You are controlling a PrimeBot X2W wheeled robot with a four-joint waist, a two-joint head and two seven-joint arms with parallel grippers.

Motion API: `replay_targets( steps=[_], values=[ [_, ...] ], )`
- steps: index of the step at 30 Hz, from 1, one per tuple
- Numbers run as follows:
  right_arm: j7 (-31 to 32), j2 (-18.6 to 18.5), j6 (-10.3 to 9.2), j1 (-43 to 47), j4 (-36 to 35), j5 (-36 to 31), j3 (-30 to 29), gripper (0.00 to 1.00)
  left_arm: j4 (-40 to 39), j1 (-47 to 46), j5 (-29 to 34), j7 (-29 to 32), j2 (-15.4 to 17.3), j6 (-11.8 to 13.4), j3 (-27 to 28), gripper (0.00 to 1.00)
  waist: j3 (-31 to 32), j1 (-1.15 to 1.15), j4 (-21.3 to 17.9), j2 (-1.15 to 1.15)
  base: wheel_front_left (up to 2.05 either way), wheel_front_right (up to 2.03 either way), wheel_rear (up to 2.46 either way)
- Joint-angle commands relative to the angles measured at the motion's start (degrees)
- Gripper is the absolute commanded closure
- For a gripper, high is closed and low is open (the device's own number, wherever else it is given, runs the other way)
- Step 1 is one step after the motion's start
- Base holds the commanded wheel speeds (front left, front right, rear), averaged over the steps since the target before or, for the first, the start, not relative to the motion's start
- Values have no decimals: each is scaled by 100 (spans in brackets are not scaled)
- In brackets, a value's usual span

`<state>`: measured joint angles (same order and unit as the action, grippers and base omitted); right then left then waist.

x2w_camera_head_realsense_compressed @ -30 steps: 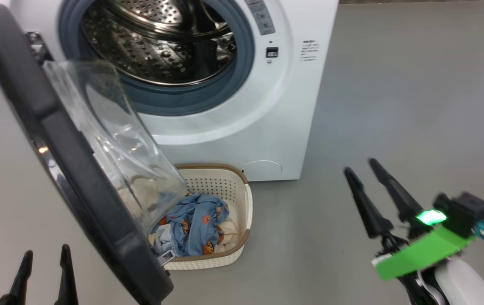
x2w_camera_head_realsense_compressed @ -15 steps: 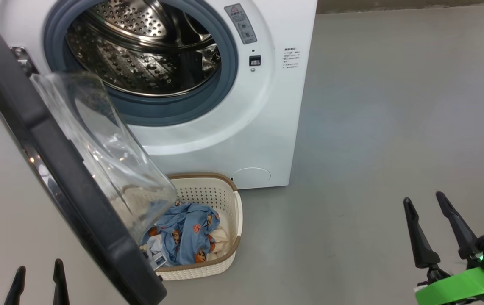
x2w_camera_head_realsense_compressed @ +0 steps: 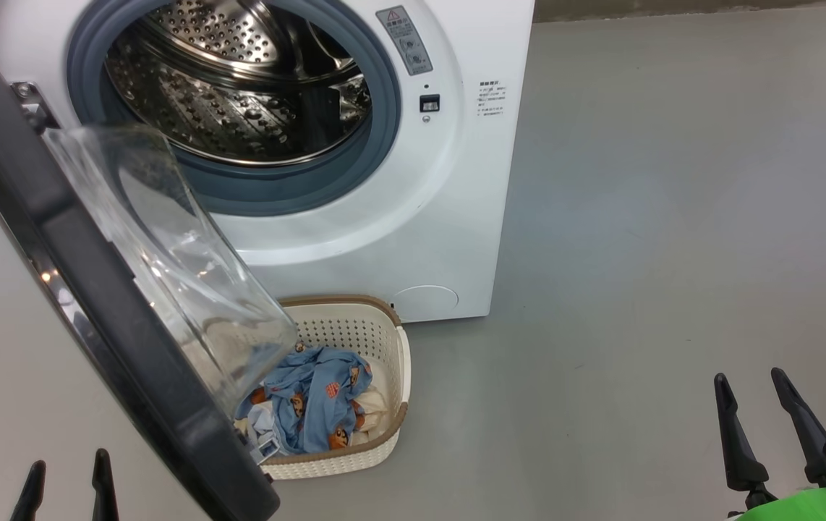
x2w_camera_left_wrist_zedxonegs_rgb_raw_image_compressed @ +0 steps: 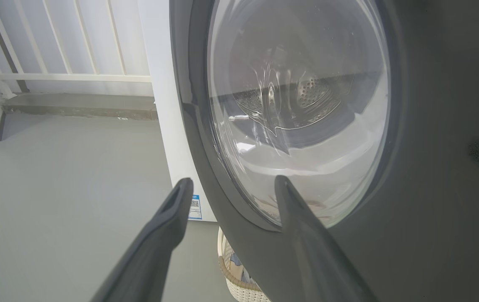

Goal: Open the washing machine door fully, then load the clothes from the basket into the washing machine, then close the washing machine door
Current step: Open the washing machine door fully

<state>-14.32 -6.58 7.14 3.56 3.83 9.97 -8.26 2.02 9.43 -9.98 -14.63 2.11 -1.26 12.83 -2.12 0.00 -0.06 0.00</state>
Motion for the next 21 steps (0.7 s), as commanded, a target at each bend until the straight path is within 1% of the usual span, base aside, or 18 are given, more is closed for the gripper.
replay_targets(
  steps=[1, 21],
  values=[
    [-67, -42, 35, -29, -88, -90, 84, 0, -151, -111, -26, -37, 76, 18, 189, 0, -8, 0, 3, 0, 0, 0, 0],
    [-68, -2, 35, -28, -36, -183, 92, 0, -104, -110, 13, -37, 76, -46, 237, 0, 60, 0, 47, 0, 0, 0, 0]
  ],
)
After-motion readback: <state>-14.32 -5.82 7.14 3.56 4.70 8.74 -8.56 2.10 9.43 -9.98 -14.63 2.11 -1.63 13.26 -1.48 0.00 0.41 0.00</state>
